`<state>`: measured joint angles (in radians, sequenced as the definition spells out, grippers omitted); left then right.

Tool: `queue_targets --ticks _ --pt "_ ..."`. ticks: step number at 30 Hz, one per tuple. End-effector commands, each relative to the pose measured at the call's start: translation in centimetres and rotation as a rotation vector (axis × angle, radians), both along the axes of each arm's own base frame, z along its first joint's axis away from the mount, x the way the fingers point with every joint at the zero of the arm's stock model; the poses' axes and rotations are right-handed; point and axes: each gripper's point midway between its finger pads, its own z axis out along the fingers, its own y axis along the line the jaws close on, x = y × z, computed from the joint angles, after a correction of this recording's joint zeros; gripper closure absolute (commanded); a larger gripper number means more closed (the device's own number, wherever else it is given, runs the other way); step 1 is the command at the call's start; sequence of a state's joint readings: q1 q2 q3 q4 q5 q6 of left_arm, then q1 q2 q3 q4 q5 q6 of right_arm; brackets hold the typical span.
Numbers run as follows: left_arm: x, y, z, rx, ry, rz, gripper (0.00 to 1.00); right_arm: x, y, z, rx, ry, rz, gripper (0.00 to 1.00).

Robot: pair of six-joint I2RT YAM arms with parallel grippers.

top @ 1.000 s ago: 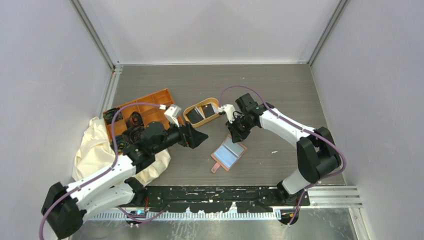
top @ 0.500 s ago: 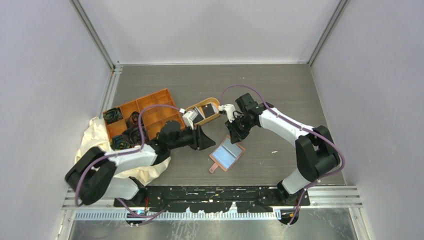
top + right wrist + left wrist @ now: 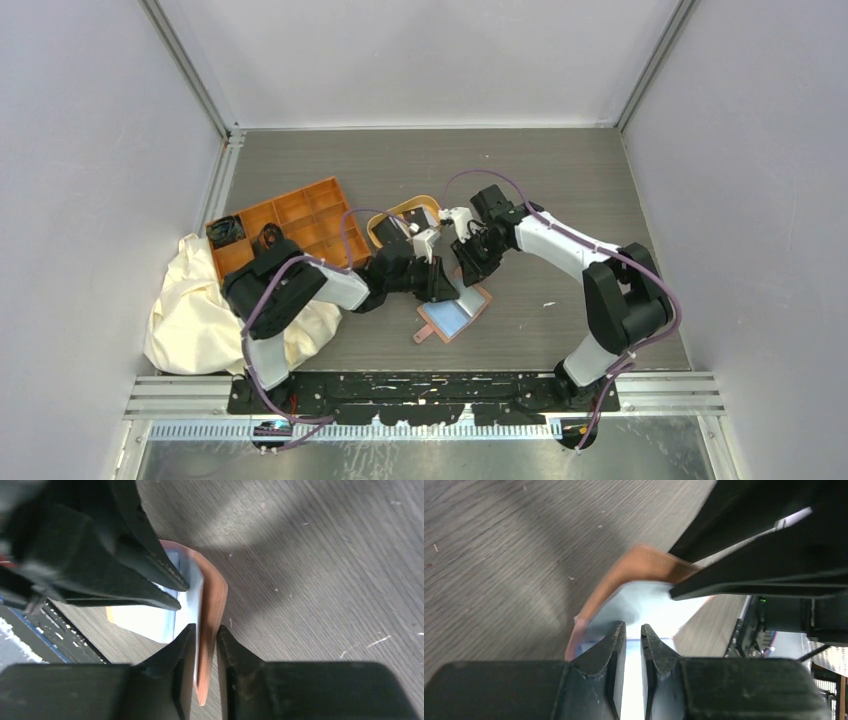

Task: Put the credit cards into the card holder
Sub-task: Open the card holder at the center of the board.

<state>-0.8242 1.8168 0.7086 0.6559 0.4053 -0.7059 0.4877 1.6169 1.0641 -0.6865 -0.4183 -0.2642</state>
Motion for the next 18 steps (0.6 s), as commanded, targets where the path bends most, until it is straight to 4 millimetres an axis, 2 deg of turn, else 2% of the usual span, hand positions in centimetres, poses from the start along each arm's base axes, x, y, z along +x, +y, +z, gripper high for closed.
queue_targets --ticks 1,3,6,7,9,11,12,14,16,18 --pt "1.1 -1.8 -0.7 -0.03 -0.025 -0.017 0.83 2.8 -0.4 2.2 -0.014 -0.128 -0.024 0.67" --pt "1.3 -1.7 -1.9 -0.001 -0.011 -0.005 0.83 3.6 -1.2 3.4 -0.035 -0.202 -0.029 0.62" --pt "1.7 -1.4 -3.4 0.043 -0.003 0.012 0.83 4.4 -1.8 6.7 -0.007 -0.345 -0.028 0.53" --pt "1.7 -1.3 -3.8 0.054 -0.001 0.016 0.84 3.9 -1.4 7.8 0.044 -0.373 -0.008 0.52" --pt "1.7 -1.3 -4.3 0.063 -0.001 0.015 0.84 1.3 0.2 8.9 0.186 -0.353 0.097 0.53" --pt "1.8 -1.3 -4.6 0.061 -0.005 0.011 0.84 -1.6 2.1 8.8 0.327 -0.257 0.206 0.6" --pt "1.8 -1.4 -4.6 0.054 -0.006 0.005 0.84 -2.1 2.4 8.2 0.345 -0.21 0.218 0.65" --pt "1.9 -1.5 -4.5 0.03 -0.008 0.001 0.84 -1.7 2.7 6.7 0.322 -0.129 0.196 0.77" --pt "1.8 -1.6 -4.2 0.002 -0.016 -0.009 0.83 -0.8 2.4 4.6 0.253 -0.054 0.142 0.84" --pt "1.9 -1.4 -3.9 -0.017 -0.03 -0.009 0.83 -0.1 2.0 2.8 0.2 -0.001 0.097 0.87"
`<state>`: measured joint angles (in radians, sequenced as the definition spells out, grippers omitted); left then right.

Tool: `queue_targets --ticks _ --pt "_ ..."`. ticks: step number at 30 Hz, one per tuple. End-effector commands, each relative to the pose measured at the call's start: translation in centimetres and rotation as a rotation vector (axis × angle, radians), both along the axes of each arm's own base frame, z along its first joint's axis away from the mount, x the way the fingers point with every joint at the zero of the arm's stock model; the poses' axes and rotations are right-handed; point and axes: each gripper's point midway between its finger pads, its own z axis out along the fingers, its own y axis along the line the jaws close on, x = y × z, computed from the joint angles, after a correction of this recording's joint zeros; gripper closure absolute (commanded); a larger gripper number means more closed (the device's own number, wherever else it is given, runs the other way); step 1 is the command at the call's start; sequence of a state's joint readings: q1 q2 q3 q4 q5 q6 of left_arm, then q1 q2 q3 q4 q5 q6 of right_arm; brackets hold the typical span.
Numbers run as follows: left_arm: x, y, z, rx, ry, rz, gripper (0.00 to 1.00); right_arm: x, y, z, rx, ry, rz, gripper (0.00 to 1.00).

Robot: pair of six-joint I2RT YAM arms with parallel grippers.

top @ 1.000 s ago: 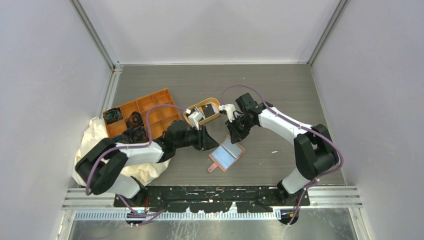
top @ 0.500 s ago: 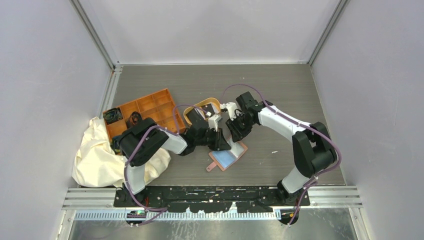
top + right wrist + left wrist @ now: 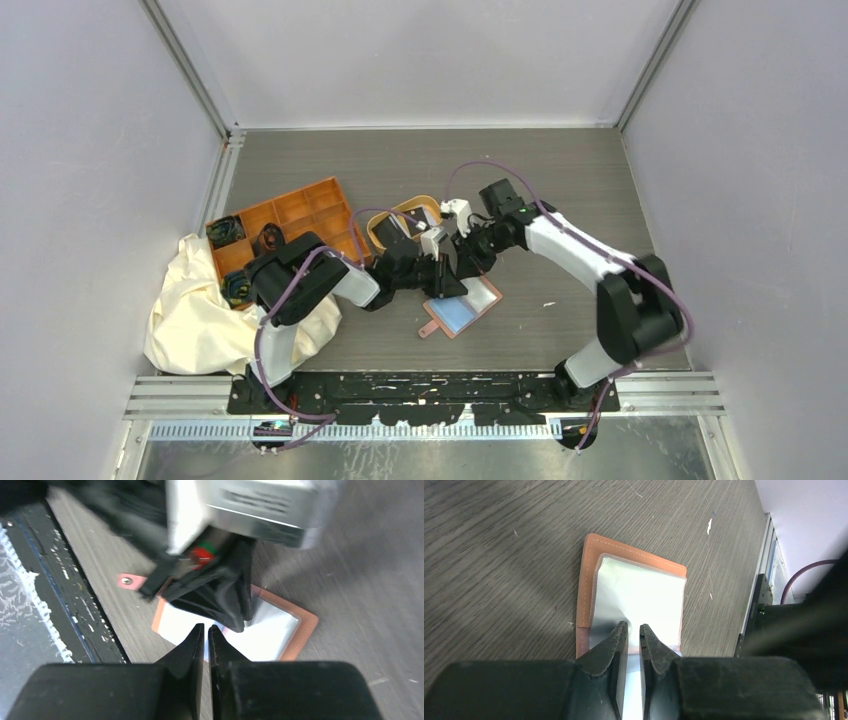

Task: Put the credit cards into the card holder
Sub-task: Pick up the credit card from the storage box.

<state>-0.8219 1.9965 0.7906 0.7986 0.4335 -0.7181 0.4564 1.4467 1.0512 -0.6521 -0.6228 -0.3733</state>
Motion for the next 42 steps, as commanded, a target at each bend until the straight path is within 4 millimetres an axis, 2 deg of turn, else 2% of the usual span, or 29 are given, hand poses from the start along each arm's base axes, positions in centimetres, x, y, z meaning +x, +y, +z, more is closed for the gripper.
queue_targets --ticks 1,6,12,16,19,23,26,31,36,37,38,39,40,41,42 --pt "0.2 1.1 -1.7 0.021 -0.026 0.011 0.83 0.5 -0.3 -4.0 -0.071 0.167 -0.053 0.89" --pt "0.7 1.8 -1.5 -0.003 -0.045 0.033 0.83 2.1 -2.3 -7.1 -0.19 0.182 -0.159 0.92" --pt "0.7 1.7 -1.6 -0.012 -0.044 0.028 0.82 3.3 -5.2 -10.8 -0.4 0.198 -0.226 0.92" --pt "0.7 1.7 -0.3 -0.038 -0.07 0.029 0.8 3.3 -5.1 -10.6 -0.394 0.2 -0.217 0.91" --pt "0.5 1.9 1.4 -0.064 -0.088 0.033 0.77 3.1 -3.8 -8.7 -0.308 0.2 -0.187 0.89" --pt "0.2 2.4 4.3 -0.075 -0.113 0.038 0.71 2.7 -2.4 -5.0 -0.167 0.159 -0.137 0.82" --pt "0.0 3.4 5.2 -0.016 -0.123 0.032 0.68 2.3 -1.7 -2.6 -0.09 0.113 -0.103 0.77" --pt "0.5 6.2 6.4 0.094 -0.161 0.061 0.66 2.3 -1.0 1.1 0.001 0.001 -0.073 0.7" --pt "1.2 9.8 7.7 0.211 -0.218 0.138 0.65 3.8 -0.4 5.1 0.071 -0.15 -0.074 0.63" --pt "1.4 10.5 8.2 0.227 -0.234 0.154 0.65 4.4 -0.2 6.1 0.088 -0.19 -0.075 0.58" --pt "1.5 11.2 8.6 0.241 -0.247 0.172 0.64 5.0 0.0 7.2 0.105 -0.229 -0.08 0.49" --pt "1.6 11.9 9.0 0.255 -0.258 0.189 0.64 5.7 0.4 8.3 0.133 -0.268 -0.076 0.31" --pt "1.7 12.6 9.2 0.271 -0.266 0.207 0.62 6.2 1.0 9.3 0.163 -0.298 -0.057 0.08" --pt "1.7 13.2 9.7 0.283 -0.276 0.223 0.61 6.6 1.8 10.1 0.199 -0.306 -0.036 0.01" --pt "1.8 14.0 10.2 0.295 -0.293 0.241 0.58 7.2 2.8 10.8 0.252 -0.283 -0.05 0.01"
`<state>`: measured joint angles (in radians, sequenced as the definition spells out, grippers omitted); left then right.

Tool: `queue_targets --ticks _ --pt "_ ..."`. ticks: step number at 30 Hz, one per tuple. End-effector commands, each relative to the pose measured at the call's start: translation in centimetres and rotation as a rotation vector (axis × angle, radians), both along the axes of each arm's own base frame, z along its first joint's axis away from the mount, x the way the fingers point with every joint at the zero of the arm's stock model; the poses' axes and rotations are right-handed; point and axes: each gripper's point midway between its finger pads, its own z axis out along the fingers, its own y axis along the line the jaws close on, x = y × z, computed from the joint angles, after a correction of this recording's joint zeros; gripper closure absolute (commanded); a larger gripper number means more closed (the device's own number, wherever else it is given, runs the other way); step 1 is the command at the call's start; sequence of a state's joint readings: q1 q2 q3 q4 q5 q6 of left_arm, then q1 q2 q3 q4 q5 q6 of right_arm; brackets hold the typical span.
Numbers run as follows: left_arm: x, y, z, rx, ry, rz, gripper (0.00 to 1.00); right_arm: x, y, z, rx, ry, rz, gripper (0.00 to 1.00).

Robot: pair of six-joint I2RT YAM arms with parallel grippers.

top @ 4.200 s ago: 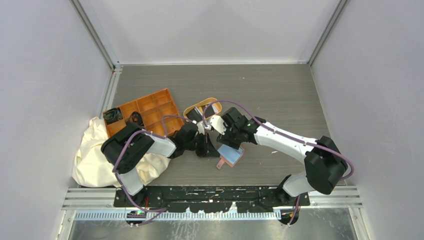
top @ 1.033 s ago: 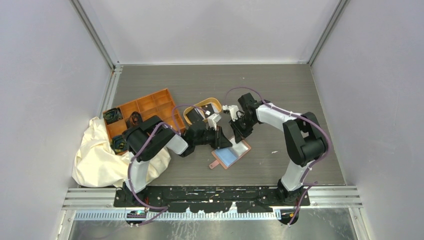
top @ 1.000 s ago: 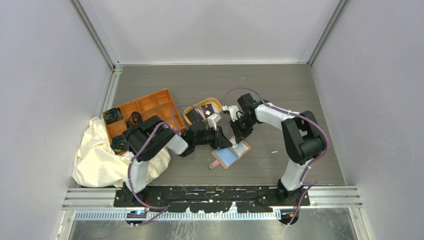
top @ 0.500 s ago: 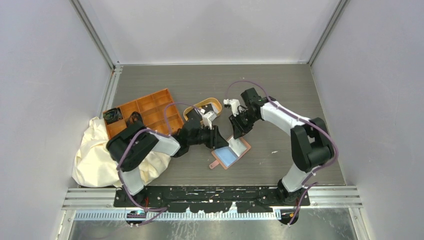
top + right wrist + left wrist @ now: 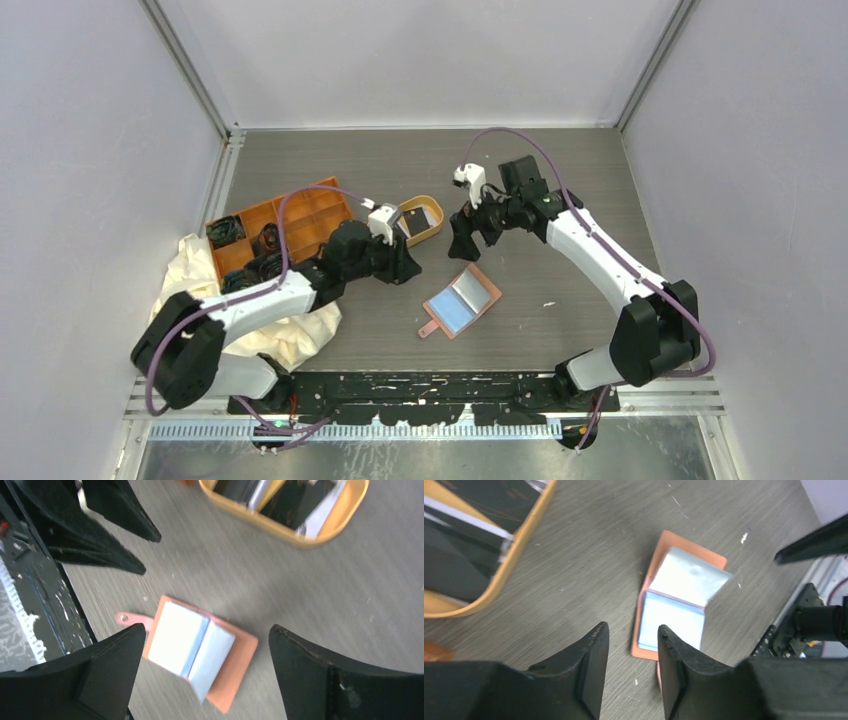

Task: Put the credit cards into the card holder
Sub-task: Pick up the credit card from the storage box.

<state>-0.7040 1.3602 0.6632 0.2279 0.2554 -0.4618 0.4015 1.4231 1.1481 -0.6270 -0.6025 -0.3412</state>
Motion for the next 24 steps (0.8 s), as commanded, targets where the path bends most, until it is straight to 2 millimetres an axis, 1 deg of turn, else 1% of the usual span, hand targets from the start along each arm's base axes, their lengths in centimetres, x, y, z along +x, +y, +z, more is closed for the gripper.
queue_targets --ticks 1,2,3,4,5,6,7,8,10,12,15,18,22,24 --pt "0.7 3.9 1.2 0.114 -0.076 0.097 0.54 4.0 4.4 7.2 0.252 -0.13 0.044 0.0" --pt "0.8 4.6 1.3 0.124 -0.088 0.124 0.49 3.6 5.5 7.6 0.295 -0.083 0.112 0.01" --pt "0.9 5.4 1.1 0.134 -0.097 0.157 0.44 3.5 6.4 6.4 0.3 0.001 0.176 0.01" --pt "1.1 6.2 1.0 0.137 -0.106 0.193 0.4 3.7 7.4 6.2 0.31 0.087 0.177 0.05" --pt "1.3 7.0 0.7 0.137 -0.108 0.231 0.36 4.3 8.4 5.6 0.302 0.167 0.156 0.12" --pt "1.2 7.6 0.4 0.127 -0.101 0.256 0.33 5.1 9.4 5.0 0.275 0.21 0.126 0.18" --pt "1.4 8.1 0.3 0.108 -0.099 0.282 0.31 6.1 10.2 4.2 0.23 0.222 0.092 0.21" --pt "1.5 8.6 0.1 0.09 -0.097 0.306 0.3 7.2 10.9 3.8 0.195 0.209 0.059 0.23" --pt "1.6 9.1 0.0 0.048 -0.102 0.322 0.3 8.7 12.2 2.3 0.159 0.227 0.007 0.27" --pt "1.7 9.5 -0.3 0.037 -0.104 0.34 0.3 10.0 13.2 0.7 0.14 0.266 -0.042 0.33" --pt "1.8 10.3 -0.6 0.028 -0.097 0.374 0.31 11.6 13.8 -1.8 0.097 0.305 -0.082 0.37" --pt "2.0 11.2 -1.1 0.022 -0.075 0.42 0.32 12.5 13.9 -4.5 0.043 0.346 -0.102 0.41" --pt "2.3 12.4 -1.6 0.006 -0.047 0.473 0.33 13.2 13.8 -6.8 -0.002 0.369 -0.13 0.45" --pt "2.4 12.7 -1.6 0.001 -0.045 0.486 0.33 13.6 13.4 -7.2 -0.025 0.353 -0.144 0.45"
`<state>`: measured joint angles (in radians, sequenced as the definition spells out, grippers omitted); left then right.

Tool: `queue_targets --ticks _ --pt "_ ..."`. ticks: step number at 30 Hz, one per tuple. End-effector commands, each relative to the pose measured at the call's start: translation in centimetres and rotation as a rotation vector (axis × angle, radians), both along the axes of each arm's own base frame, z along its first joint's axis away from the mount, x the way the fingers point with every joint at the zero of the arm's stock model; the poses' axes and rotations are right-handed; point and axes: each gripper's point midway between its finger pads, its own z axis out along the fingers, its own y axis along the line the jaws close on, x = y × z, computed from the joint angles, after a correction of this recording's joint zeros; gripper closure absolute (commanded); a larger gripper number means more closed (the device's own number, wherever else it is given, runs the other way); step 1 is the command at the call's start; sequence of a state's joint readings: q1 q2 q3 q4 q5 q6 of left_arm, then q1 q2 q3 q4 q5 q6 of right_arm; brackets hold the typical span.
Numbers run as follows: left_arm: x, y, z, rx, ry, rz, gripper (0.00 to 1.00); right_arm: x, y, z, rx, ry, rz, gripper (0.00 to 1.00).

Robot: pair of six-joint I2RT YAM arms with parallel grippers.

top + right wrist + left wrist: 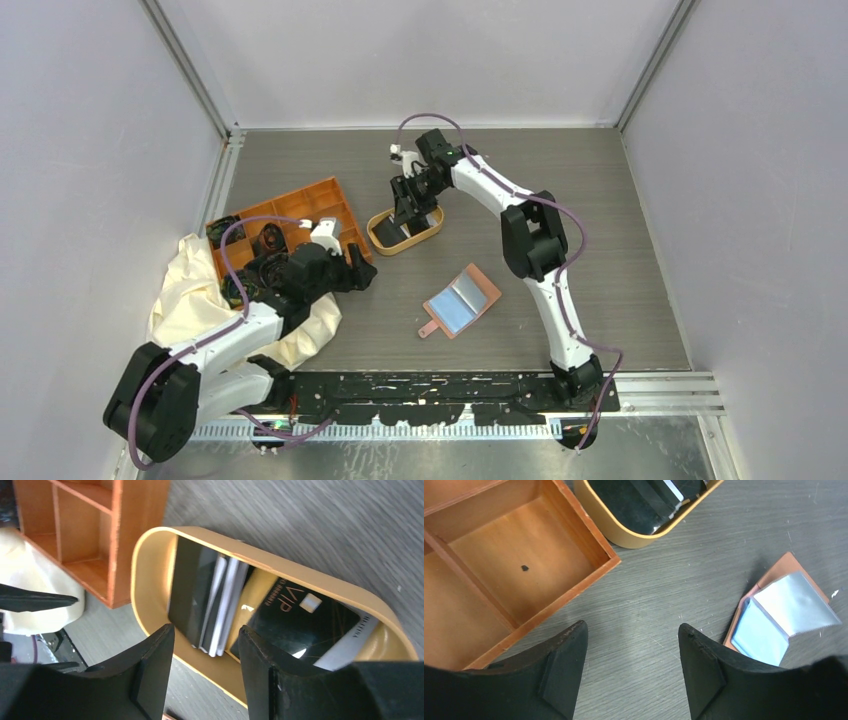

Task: Put the credit cards into the card holder
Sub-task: Pick up the credit card from the storage box.

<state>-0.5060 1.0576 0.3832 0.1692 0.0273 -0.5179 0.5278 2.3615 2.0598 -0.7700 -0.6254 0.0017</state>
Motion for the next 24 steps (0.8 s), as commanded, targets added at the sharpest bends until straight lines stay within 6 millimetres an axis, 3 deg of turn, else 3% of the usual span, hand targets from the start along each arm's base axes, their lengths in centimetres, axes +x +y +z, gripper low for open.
queue_targets --ticks 1,11,18,24 --pt "1.3 0.6 1.7 -0.061 -0.062 0.062 0.34 1.6 -0.6 1.6 -0.041 -0.058 -0.045 0.45" --pt "1.4 0.9 1.4 -0.065 -0.056 0.077 0.34 0.7 0.3 -0.5 -0.003 0.035 -0.016 0.43" --pt "1.4 1.0 1.3 -0.068 -0.052 0.083 0.35 -0.3 1.2 -0.4 0.057 0.109 -0.004 0.44" --pt "1.4 1.0 1.3 -0.074 -0.051 0.082 0.35 -1.1 2.3 1.4 0.147 0.173 0.007 0.46"
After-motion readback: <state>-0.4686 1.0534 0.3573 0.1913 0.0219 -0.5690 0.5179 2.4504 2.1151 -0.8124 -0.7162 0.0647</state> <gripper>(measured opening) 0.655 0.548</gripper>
